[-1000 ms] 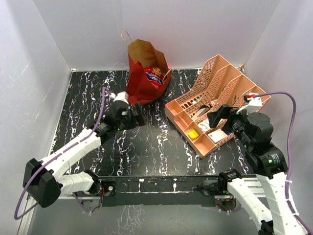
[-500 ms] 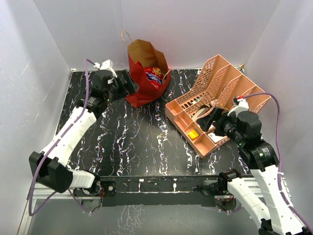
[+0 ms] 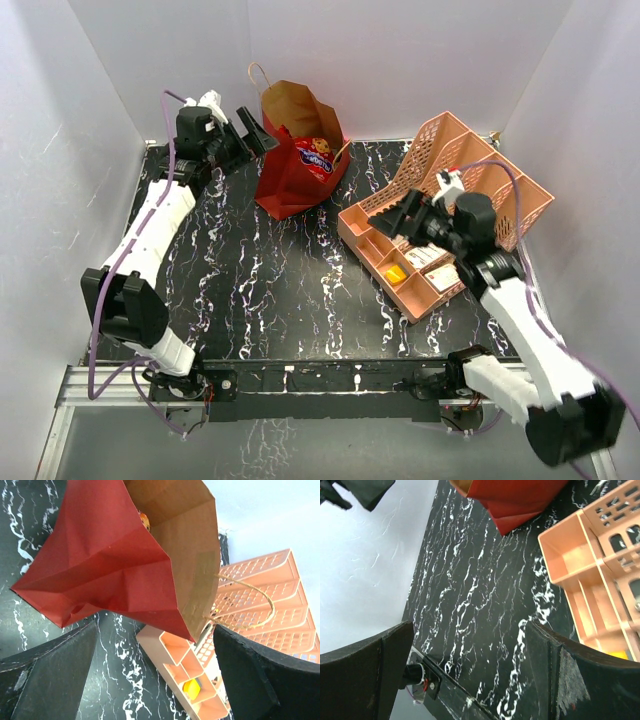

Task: Take the snacks out of the paper bag
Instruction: Adjust the paper bag at the center of the board.

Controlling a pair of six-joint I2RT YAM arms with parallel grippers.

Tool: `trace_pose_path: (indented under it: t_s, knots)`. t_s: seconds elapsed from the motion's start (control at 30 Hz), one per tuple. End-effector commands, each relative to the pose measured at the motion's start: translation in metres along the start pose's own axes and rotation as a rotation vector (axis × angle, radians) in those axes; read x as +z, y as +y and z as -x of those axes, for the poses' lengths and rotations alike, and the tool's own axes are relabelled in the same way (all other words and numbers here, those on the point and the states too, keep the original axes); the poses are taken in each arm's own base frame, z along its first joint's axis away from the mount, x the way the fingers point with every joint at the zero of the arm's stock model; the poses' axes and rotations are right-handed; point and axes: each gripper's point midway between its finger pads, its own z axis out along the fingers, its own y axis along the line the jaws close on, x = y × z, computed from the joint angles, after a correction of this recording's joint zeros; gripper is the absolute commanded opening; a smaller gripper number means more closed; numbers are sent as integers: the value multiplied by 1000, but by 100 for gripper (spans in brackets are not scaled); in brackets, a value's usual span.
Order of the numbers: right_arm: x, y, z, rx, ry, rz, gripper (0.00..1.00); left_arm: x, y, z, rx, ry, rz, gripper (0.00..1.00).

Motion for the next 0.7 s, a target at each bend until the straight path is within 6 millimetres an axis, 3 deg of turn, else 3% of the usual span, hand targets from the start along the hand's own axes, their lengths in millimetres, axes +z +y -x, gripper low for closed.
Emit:
trace_pose_path:
  t_s: [0.0,0.23,0.33,0.47,0.67]
  knots:
    - [40,43,49,-32,-69,213,98,-24,-10,-13,29,59,-42,98]
    - [98,54,91,-13,-91,279,88,-76,5,-51,96,116,-14,99]
    - [113,60,105,-9,-111,305,84,-95,10,-68,106,143,-7,98]
    - [133,70,115,-4,-127,325,81,-113,9,-83,94,157,-35,98]
    - [164,84,117,15,-118,340,70,-125,4,-86,98,150,-57,98]
